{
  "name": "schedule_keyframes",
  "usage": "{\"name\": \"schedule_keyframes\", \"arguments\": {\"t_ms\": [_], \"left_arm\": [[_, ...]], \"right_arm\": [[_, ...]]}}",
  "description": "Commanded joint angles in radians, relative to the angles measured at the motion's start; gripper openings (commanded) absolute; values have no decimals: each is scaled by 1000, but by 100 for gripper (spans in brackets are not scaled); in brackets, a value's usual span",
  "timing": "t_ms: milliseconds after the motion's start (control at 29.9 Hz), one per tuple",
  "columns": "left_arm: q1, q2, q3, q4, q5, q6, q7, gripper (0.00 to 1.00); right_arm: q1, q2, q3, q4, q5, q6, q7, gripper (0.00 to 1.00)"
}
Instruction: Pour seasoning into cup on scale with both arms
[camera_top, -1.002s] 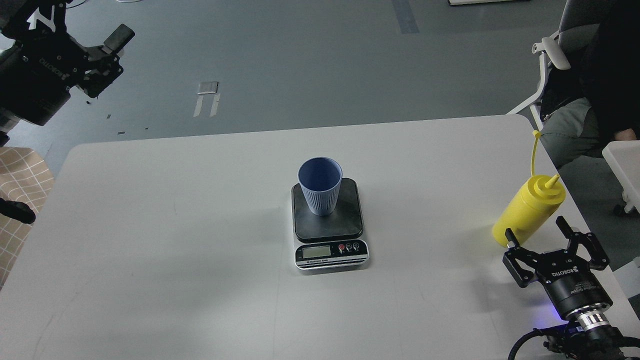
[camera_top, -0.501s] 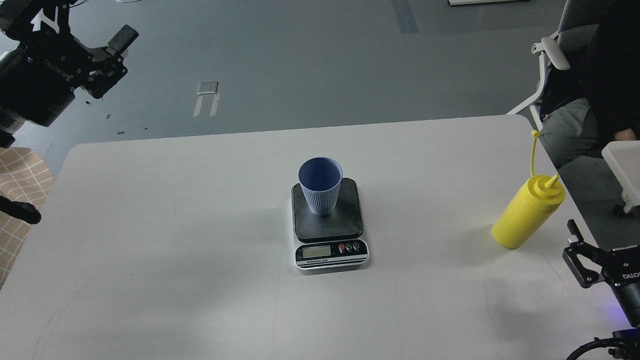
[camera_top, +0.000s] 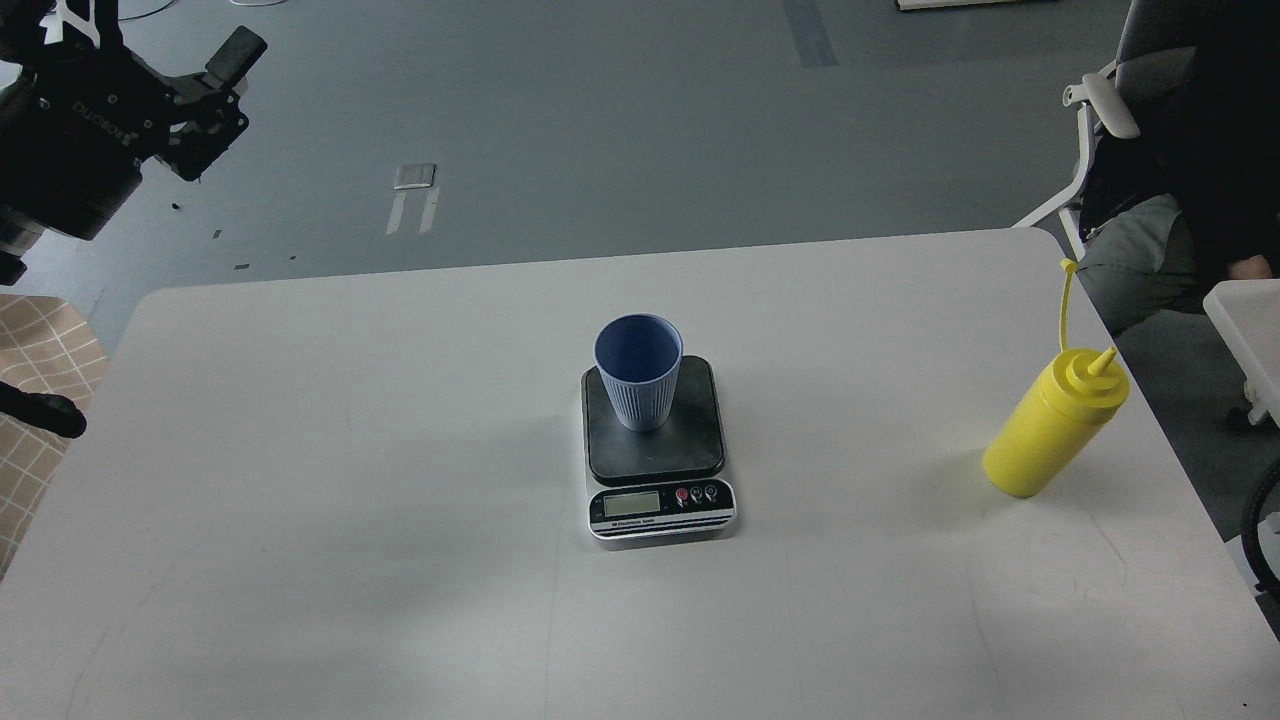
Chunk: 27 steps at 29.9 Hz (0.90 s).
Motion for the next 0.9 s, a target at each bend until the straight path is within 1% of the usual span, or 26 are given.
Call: {"name": "schedule_keyframes", "arguments": {"t_ms": [0, 33, 67, 100, 167, 234, 267, 301, 368, 401, 434, 501, 568, 668, 869], "left_arm": [[2, -19, -22, 6, -5, 0, 0, 98], [2, -22, -28, 9, -8, 0, 0, 98], [2, -33, -42, 16, -10, 0, 0, 98], [2, -39, -49, 18, -10, 0, 0, 98], [-14, -71, -68, 42, -13, 0, 0, 98], [-24, -90, -77, 61, -18, 0, 0, 98], [-52, -111, -79, 81, -28, 0, 0, 98], [-69, -125, -76, 90, -36, 0, 0, 98], [-135, -183, -71, 143, -70, 0, 0, 98], [-152, -200, -74, 163, -79, 0, 0, 98], [-187, -247, -69, 205, -105, 0, 0, 98], [-228, -298, -63, 249, -130, 0, 0, 98], [-299, -402, -60, 336, -145, 0, 2, 98], [-345, -485, -57, 390, -140, 0, 12, 98], [-342, -564, -43, 394, -131, 0, 13, 98]], "right_arm": [[307, -8, -133, -167, -190, 0, -1, 100], [370, -5, -178, -205, -226, 0, -1, 100], [471, 1, -263, -280, -277, 0, 2, 100], [517, 7, -300, -316, -294, 0, 4, 100], [658, 79, -426, -415, -329, 0, 25, 100], [708, 123, -474, -434, -345, 0, 30, 100], [746, 165, -507, -436, -377, 0, 30, 100], [757, 185, -520, -434, -392, 0, 31, 100], [777, 277, -540, -430, -454, 0, 31, 100], [779, 298, -542, -430, -471, 0, 31, 100], [779, 340, -540, -430, -506, 0, 31, 100], [779, 374, -540, -431, -537, 0, 31, 100], [771, 421, -542, -428, -575, 0, 31, 100], [756, 421, -542, -422, -606, 0, 33, 100], [723, 421, -535, -394, -603, 0, 31, 100]]}}
